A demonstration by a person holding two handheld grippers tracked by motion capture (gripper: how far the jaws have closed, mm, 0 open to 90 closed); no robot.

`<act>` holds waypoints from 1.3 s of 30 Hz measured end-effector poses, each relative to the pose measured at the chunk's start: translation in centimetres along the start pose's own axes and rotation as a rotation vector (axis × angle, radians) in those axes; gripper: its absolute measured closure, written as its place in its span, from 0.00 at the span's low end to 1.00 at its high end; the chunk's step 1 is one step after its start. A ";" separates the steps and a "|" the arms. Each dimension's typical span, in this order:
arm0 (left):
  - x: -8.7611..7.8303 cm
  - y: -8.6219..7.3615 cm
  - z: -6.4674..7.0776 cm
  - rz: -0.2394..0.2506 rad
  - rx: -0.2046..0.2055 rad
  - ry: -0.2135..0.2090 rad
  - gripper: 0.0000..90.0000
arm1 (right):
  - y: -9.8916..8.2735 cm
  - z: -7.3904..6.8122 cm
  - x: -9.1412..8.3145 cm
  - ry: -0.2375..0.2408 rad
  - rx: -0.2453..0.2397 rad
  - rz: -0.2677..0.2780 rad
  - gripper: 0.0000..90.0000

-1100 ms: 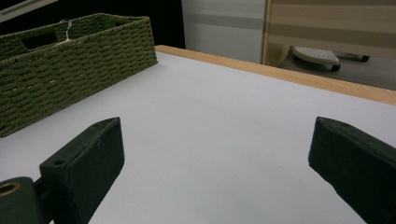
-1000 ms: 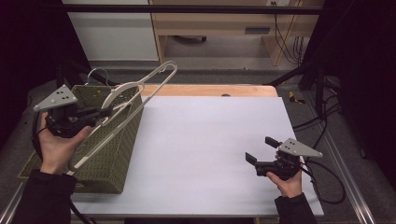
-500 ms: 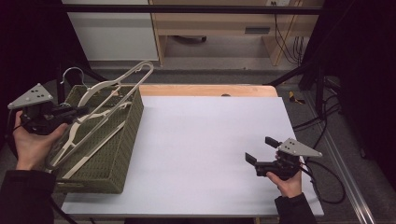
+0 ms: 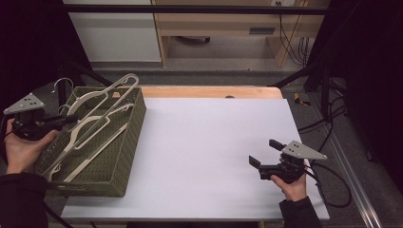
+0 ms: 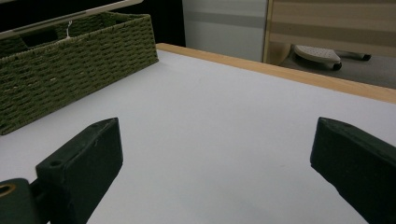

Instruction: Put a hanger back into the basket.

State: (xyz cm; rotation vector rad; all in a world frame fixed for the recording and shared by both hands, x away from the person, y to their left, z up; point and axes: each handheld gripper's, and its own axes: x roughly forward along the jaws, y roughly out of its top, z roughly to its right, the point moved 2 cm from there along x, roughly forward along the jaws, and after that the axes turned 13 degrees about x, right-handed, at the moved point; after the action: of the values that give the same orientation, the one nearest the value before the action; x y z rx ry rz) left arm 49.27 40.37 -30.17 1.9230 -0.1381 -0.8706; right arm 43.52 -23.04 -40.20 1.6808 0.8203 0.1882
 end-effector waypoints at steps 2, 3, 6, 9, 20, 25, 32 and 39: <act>0.2 -0.6 -0.2 -0.008 -0.006 0.006 0.96 | 0.0 0.0 0.0 0.000 0.002 -0.005 0.03; 0.3 -0.9 -0.3 -0.015 -0.007 0.006 0.96 | -0.1 0.0 0.0 0.001 -0.001 -0.009 0.03; 0.6 -1.5 -0.5 -0.033 -0.010 0.001 0.96 | -0.1 -0.1 0.1 -0.003 0.006 -0.010 0.03; 1.1 -2.0 -0.4 -0.042 -0.008 -0.015 0.96 | -0.1 0.0 0.0 -0.003 0.002 -0.010 0.03; 3.9 -3.8 0.9 -0.111 -0.072 -0.047 0.96 | -0.1 -0.1 0.1 -0.001 0.007 -0.010 0.03; 5.3 -5.5 1.4 -0.133 -0.131 -0.061 0.95 | -0.2 -0.1 0.3 -0.001 0.005 -0.017 0.03; 6.0 -7.7 1.1 -0.185 -0.196 -0.034 0.93 | -0.2 -0.2 0.2 0.000 0.007 -0.017 0.03; 6.0 -7.6 0.8 -0.235 -0.223 0.043 0.88 | -0.2 -0.1 0.4 0.003 -0.001 -0.018 0.03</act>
State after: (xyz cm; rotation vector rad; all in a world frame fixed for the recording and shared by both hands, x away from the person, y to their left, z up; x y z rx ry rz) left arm 51.17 41.02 -39.63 1.7685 0.2068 -0.9555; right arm 43.65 -22.66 -40.49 1.6718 0.8372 0.1786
